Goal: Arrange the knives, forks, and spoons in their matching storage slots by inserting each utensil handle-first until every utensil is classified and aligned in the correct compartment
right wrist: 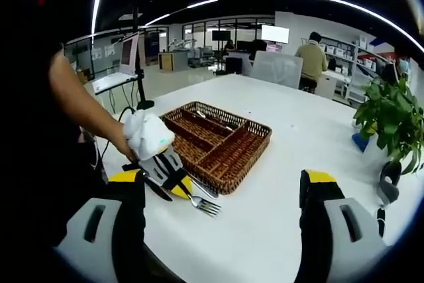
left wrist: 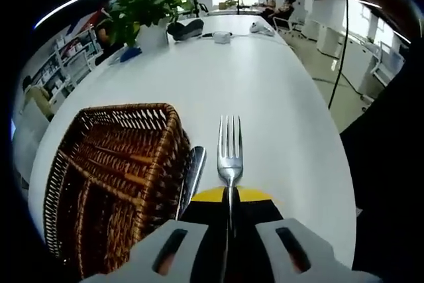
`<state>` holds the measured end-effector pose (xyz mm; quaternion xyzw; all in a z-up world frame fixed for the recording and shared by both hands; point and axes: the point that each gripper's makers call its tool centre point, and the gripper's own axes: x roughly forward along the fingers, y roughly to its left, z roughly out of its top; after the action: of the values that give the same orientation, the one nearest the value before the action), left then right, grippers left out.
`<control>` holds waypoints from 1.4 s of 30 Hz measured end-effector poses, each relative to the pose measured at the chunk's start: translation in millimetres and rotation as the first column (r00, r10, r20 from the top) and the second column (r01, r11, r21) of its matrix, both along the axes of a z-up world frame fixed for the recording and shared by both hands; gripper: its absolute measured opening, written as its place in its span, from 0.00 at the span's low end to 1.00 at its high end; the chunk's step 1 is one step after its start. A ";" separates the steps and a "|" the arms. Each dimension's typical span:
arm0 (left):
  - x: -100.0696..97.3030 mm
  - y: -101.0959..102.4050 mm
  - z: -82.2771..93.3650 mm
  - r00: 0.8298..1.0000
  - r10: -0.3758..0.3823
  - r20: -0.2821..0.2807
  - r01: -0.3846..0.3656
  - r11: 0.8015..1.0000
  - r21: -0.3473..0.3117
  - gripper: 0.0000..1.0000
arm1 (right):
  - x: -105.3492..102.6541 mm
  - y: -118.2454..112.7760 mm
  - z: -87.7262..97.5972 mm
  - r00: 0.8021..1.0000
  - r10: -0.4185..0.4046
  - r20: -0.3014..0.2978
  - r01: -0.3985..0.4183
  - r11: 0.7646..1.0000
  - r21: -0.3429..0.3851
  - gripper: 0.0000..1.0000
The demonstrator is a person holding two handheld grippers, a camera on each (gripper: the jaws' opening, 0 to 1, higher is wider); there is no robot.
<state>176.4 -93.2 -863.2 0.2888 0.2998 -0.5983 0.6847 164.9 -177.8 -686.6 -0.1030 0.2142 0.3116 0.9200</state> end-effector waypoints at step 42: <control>-8.5 52.5 107.1 0.990 -0.130 -0.048 0.137 0.971 0.196 0.00 | 5.2 17.2 12.6 0.999 0.030 0.015 -0.030 0.999 0.022 1.00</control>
<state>167.9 -40.6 -756.1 0.3649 0.3498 -0.6148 0.6054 170.1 -160.5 -674.0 -0.0982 0.2024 0.3269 0.9179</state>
